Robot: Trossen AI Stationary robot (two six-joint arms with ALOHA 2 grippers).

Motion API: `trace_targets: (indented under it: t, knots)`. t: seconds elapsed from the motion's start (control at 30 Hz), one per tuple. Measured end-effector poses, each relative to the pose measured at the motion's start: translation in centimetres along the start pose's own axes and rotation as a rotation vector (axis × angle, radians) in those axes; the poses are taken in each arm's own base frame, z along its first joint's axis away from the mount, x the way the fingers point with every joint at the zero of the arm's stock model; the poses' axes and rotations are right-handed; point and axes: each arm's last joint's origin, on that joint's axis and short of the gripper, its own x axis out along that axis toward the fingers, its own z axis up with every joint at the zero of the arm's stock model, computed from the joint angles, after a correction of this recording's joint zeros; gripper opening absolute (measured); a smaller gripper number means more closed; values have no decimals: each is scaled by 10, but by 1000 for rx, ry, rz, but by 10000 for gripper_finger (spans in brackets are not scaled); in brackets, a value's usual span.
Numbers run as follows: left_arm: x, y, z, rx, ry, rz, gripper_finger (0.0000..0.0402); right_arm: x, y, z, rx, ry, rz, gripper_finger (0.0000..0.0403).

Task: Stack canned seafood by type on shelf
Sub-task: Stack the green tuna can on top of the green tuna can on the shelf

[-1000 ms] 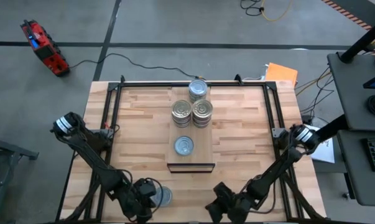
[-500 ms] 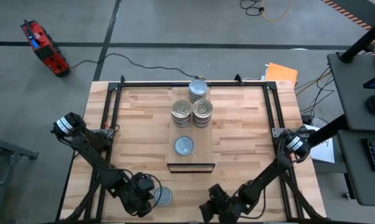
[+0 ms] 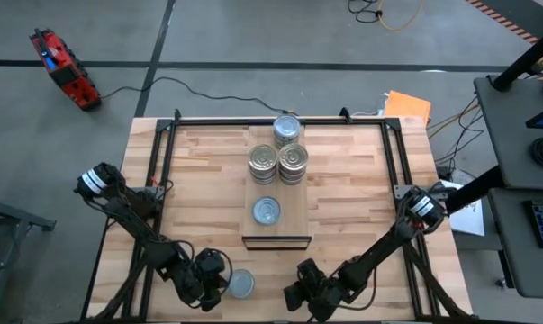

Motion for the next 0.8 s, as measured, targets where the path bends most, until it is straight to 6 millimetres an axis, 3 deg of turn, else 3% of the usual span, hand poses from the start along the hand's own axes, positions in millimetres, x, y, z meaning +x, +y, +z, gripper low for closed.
trace_targets:
  t: [0.27,0.8]
  knots:
    - [5,3,2,-14,-70,16,0,3,-4,-1,18,-2,-11,13]
    - [44,-31,8,26,-135,-24,0,4,-3,0,8,-41,0,13]
